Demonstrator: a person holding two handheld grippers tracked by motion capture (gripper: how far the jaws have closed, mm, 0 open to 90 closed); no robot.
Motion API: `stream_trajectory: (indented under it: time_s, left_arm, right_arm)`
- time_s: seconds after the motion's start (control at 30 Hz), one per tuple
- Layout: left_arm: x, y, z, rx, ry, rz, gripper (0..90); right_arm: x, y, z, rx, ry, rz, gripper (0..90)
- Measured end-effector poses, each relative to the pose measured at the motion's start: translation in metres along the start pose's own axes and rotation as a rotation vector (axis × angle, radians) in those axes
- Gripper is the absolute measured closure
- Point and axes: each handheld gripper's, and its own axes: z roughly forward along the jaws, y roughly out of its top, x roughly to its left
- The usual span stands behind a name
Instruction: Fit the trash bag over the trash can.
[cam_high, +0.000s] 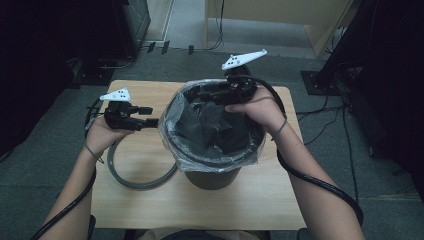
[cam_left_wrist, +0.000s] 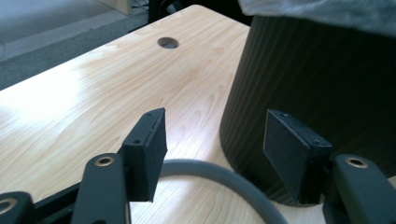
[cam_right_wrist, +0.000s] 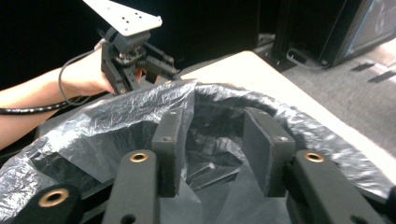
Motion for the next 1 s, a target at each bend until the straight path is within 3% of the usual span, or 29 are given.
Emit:
stream_trajectory:
  time_s: [0.17,0.37,0.5,0.73,0.87,1.0]
  left_arm:
    - [0.003,-0.009,-0.003,0.008,0.013,-0.026,36.8]
    - [0.006,-0.017,-0.002,0.019,0.019,-0.033,35.7]
    - [0.007,-0.019,-0.003,0.012,0.032,-0.038,35.3]
    - [0.01,-0.022,-0.006,-0.007,0.042,-0.045,34.7]
    - [0.012,-0.024,-0.008,-0.013,0.05,-0.048,34.4]
    - [0.014,-0.027,-0.009,-0.007,0.061,-0.053,34.4]
  right_arm:
    - [-0.002,-0.004,0.017,0.08,-0.009,0.018,53.5]
    - [-0.014,-0.016,0.039,0.156,-0.08,0.072,35.3]
    - [-0.022,-0.023,0.05,0.183,-0.091,0.11,35.0]
    - [-0.021,-0.034,0.07,0.255,-0.112,0.117,26.7]
    - [-0.015,-0.026,0.06,0.206,-0.094,0.112,29.5]
    - [-0.007,-0.016,0.049,0.158,-0.083,0.104,43.9]
